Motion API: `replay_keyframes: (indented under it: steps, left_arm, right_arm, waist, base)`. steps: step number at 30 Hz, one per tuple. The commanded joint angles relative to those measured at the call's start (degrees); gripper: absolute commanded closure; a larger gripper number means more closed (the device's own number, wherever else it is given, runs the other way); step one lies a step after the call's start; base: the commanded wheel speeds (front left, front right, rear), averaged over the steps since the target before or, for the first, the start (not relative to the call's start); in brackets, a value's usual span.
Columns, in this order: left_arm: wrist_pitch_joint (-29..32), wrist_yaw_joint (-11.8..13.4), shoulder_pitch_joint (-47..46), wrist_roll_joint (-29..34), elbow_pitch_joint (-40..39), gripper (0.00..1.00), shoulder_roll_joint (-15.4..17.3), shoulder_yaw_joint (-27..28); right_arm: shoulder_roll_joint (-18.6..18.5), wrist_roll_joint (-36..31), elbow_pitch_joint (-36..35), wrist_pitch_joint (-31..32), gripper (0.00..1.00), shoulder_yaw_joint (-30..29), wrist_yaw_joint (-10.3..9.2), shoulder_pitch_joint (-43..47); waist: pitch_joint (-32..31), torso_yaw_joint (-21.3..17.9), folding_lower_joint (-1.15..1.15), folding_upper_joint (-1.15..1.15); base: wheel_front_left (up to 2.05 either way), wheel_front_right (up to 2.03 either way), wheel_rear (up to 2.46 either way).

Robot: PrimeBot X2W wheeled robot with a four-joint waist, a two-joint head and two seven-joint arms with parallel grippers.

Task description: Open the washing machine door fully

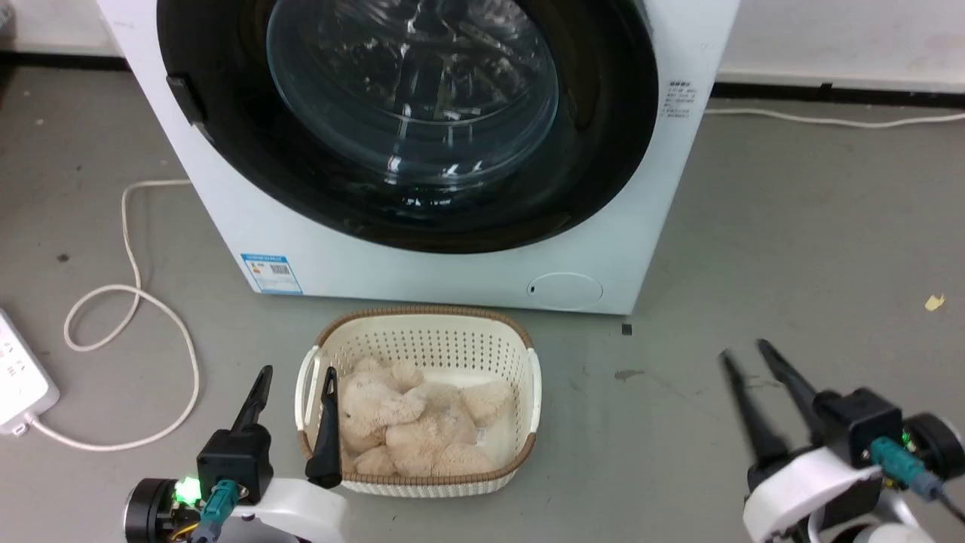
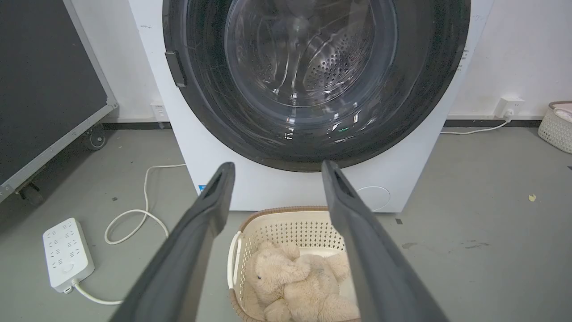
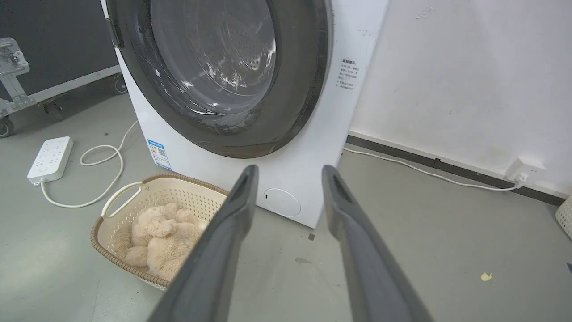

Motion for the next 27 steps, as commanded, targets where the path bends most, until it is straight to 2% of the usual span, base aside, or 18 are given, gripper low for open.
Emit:
replay_keyframes:
  steps: [1,13,27]
  left_arm:
    - [-0.6,0.2,-0.9,-0.4,-0.5,0.00,0.0,-0.3]
    - [-2.1,0.5,-2.5,-1.2,-1.5,0.00,0.0,-1.2]
    - [-3.7,0.8,-3.2,-1.8,-3.1,0.00,0.0,-2.0]
  right_arm:
    - [-0.8,0.7,-0.3,0.0,1.00,0.3,-0.02,-1.7]
    - [-2.3,10.6,2.5,3.4,1.00,-0.4,-0.02,-12.5]
    - [-0.9,22.6,13.6,10.7,1.00,-6.5,-0.03,-28.8]
  waist:
    - [0.8,0.3,0.00,0.00]
    - [4.2,1.7,0.00,0.00]
    - [8.3,3.9,0.00,0.00]
  base:
    - [0.00,0.00,0.00]
    - [0.00,0.00,0.00]
    - [0.00,0.00,0.00]
